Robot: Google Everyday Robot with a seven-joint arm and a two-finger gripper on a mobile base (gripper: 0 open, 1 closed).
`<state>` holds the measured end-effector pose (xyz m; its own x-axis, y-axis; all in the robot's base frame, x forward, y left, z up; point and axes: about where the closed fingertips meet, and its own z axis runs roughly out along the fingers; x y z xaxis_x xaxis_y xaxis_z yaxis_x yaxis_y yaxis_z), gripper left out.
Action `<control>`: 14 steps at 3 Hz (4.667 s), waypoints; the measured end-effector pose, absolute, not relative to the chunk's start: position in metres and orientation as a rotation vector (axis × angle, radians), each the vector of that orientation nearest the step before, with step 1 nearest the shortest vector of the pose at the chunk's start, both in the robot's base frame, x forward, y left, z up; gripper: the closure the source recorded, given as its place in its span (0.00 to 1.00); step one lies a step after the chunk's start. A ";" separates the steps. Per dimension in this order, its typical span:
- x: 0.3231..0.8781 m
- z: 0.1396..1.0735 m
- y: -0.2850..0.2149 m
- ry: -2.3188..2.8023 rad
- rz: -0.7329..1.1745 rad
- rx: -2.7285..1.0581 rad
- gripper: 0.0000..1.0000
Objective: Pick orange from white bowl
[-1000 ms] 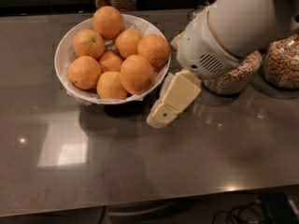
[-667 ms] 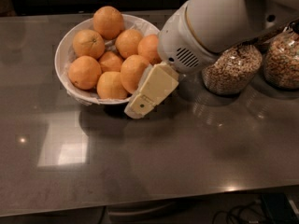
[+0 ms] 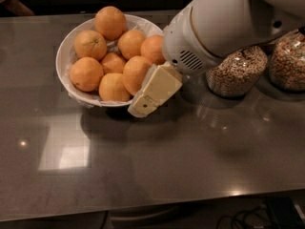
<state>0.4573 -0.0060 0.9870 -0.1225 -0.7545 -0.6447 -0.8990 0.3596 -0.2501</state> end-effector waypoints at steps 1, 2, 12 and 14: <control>0.467 0.986 -0.007 1.891 0.205 -1.414 0.18; 0.472 0.982 -0.007 1.885 0.163 -1.405 0.23; 0.528 0.917 0.034 2.020 0.314 -1.435 0.29; 0.530 0.915 0.036 2.042 0.317 -1.445 0.42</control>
Offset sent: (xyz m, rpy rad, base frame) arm 0.0271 -0.0053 -0.0207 -0.0396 -0.0872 -0.0610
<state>0.5296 0.0360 0.9152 -0.2179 -0.7687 -0.6013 -0.9149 0.3755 -0.1484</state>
